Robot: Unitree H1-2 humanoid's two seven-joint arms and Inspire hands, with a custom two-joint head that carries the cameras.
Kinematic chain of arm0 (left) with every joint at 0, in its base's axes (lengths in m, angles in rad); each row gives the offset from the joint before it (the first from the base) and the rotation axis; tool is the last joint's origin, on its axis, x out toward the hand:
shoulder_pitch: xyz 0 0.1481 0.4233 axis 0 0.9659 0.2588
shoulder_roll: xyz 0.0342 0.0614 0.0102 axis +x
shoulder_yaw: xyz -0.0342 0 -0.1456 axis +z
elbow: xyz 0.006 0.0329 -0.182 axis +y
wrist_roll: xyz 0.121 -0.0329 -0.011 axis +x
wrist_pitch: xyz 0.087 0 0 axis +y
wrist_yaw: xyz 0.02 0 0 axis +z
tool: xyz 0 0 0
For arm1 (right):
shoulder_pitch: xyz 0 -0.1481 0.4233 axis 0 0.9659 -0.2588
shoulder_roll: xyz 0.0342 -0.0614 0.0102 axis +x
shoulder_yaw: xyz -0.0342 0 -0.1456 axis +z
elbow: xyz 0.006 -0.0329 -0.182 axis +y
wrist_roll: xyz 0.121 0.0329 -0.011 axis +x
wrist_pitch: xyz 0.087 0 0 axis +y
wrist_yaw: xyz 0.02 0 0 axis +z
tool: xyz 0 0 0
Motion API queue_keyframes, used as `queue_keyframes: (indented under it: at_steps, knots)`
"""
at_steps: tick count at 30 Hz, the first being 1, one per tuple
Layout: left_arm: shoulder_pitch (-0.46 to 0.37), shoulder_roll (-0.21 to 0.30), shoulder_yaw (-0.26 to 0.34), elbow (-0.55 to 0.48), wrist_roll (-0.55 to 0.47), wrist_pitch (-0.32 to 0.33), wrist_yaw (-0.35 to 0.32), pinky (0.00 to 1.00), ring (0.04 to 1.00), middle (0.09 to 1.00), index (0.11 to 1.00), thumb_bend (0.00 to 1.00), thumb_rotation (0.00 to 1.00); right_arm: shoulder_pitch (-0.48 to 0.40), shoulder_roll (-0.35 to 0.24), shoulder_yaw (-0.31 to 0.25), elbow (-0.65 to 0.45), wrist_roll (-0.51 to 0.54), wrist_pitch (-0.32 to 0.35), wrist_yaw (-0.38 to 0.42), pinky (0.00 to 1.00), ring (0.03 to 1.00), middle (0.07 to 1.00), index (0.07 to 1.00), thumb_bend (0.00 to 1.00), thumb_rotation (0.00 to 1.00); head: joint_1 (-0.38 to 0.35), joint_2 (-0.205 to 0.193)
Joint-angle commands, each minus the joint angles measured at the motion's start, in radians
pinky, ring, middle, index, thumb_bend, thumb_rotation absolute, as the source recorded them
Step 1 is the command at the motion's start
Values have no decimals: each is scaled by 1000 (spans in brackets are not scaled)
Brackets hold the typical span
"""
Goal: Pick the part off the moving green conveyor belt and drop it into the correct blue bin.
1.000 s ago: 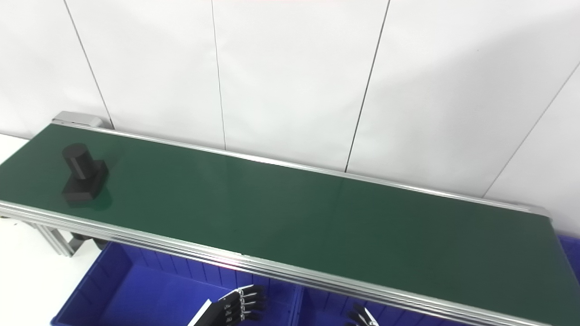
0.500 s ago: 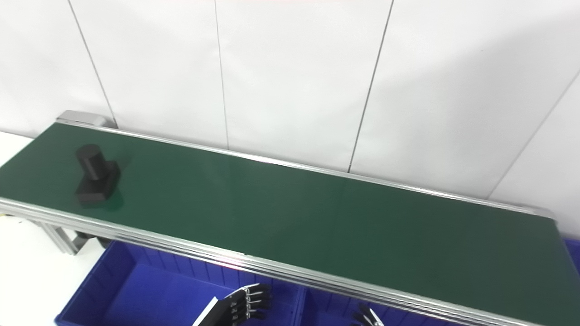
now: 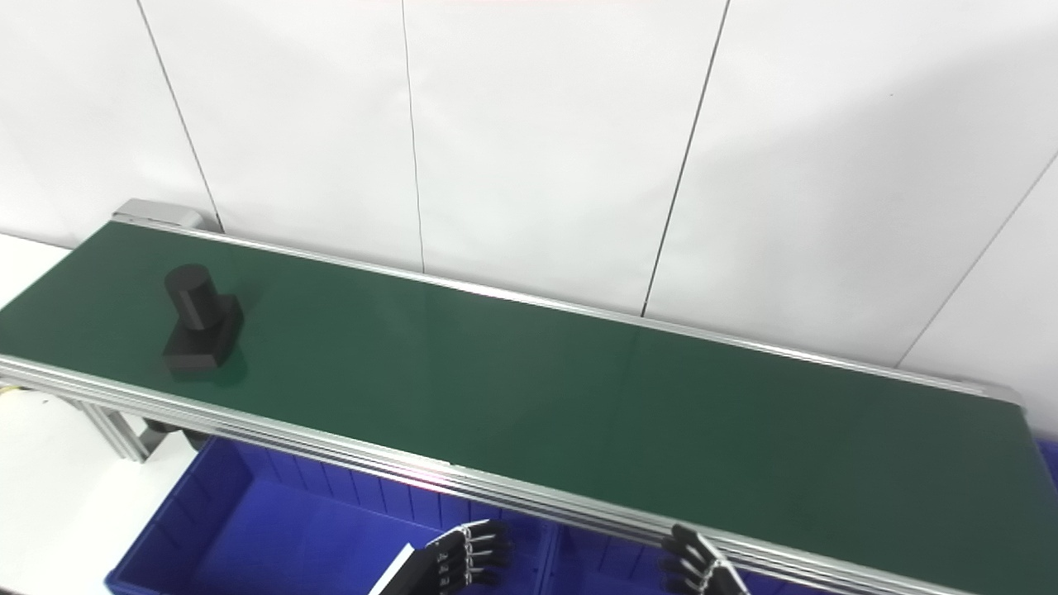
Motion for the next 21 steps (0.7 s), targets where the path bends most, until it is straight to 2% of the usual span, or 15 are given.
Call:
queue_keyframes:
  at_steps: [1,6,13,21]
  knots:
    - [-24,-9,-5,-4,11,-42,9,695,747,771,795,878,51,-8,-8,-12,-86,-3,-48,15,672,738,775,802,776,399,0,-1]
    - [-28,-12,-7,2,9,-42,13,695,751,777,797,887,66,-5,-14,-20,-191,22,-44,38,679,750,768,791,808,356,-1,-2]
    - [-38,-15,-12,10,15,-42,22,685,743,776,800,884,62,-28,-27,-23,-312,60,-4,78,687,760,781,796,819,318,-4,-4]
    - [-52,-19,-13,30,14,-42,30,684,743,779,808,896,70,-139,-40,-40,-377,40,75,96,723,778,795,805,845,367,-2,-10]
